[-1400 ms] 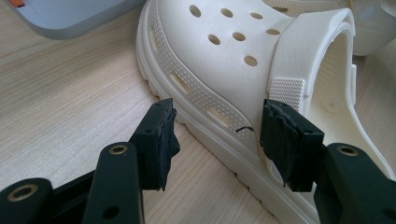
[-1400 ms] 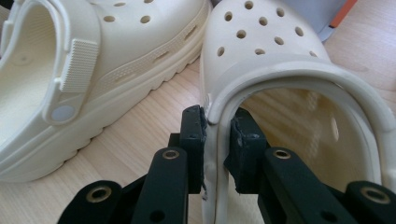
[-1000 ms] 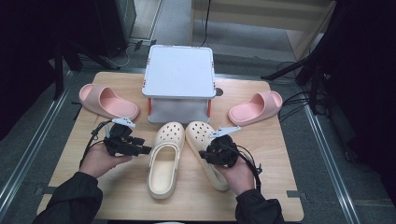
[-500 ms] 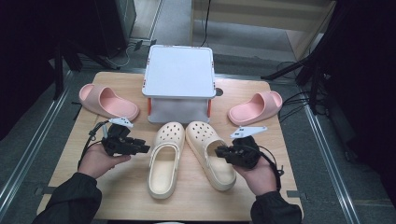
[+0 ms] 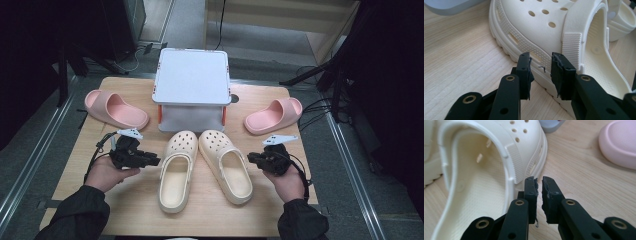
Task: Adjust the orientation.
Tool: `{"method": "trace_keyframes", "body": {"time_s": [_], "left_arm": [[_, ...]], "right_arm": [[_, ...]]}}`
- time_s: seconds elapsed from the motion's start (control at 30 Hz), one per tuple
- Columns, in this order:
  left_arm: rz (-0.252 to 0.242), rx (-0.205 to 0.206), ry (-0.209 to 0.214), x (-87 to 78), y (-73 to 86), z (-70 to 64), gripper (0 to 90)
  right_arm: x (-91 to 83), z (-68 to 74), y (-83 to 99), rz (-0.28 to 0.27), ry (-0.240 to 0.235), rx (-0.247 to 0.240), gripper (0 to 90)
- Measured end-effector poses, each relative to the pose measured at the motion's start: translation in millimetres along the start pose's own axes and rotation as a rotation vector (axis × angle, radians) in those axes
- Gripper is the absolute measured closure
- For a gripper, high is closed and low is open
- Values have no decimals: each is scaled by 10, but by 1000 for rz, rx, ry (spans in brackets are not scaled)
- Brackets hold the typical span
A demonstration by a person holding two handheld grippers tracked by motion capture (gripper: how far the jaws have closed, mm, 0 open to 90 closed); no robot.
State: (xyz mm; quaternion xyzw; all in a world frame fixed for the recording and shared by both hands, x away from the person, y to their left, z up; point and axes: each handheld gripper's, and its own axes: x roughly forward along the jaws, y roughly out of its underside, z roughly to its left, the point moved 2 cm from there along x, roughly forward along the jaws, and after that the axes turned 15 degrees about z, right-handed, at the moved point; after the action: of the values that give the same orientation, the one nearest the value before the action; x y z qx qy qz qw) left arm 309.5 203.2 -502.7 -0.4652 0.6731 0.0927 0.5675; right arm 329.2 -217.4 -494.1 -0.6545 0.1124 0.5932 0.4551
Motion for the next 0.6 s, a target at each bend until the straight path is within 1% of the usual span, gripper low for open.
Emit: {"method": "trace_keyframes", "body": {"time_s": [0.03, 0.07, 0.1, 0.13, 0.17, 0.2, 0.27, 0.3, 0.37, 0.47, 0.5, 0.53, 0.57, 0.6], "left_arm": [[0, 0, 0, 0, 0, 0, 690], [11, 7, 0, 29, 7, -7, 690], [19, 8, 0, 53, 11, -12, 689], [29, 10, -1, 76, 16, -22, 687], [29, 10, -1, 76, 16, -22, 687], [35, 13, -4, 91, 20, -25, 687], [40, 10, 0, 105, 25, -24, 687], [40, 7, 3, 110, 24, -28, 686], [49, 12, 5, 127, 23, -36, 687], [59, 8, 14, 157, 15, -50, 689], [59, 5, 15, 160, 12, -53, 690], [61, 3, 18, 162, 12, -51, 689], [60, 1, 24, 165, 14, -48, 689], [57, -9, 30, 168, 17, -45, 689]], "right_arm": [[0, 0, 0, 0, 0, 0, 824], [30, -7, -4, 4, -7, 4, 823], [78, -13, -12, 21, -18, 14, 820], [117, -4, -21, 30, -27, 10, 820], [117, -4, -21, 30, -27, 10, 820], [158, 31, -34, 42, -24, -7, 831], [162, 43, -37, 42, -15, -8, 832], [158, 47, -38, 44, -22, 1, 835], [164, 43, -33, 41, -31, 4, 842], [171, 50, -24, 37, -60, 20, 853], [175, 55, -21, 38, -62, 17, 853], [178, 74, -12, 39, -78, 24, 857], [178, 74, -12, 39, -78, 24, 857], [180, 88, -8, 42, -95, 26, 856]]}}
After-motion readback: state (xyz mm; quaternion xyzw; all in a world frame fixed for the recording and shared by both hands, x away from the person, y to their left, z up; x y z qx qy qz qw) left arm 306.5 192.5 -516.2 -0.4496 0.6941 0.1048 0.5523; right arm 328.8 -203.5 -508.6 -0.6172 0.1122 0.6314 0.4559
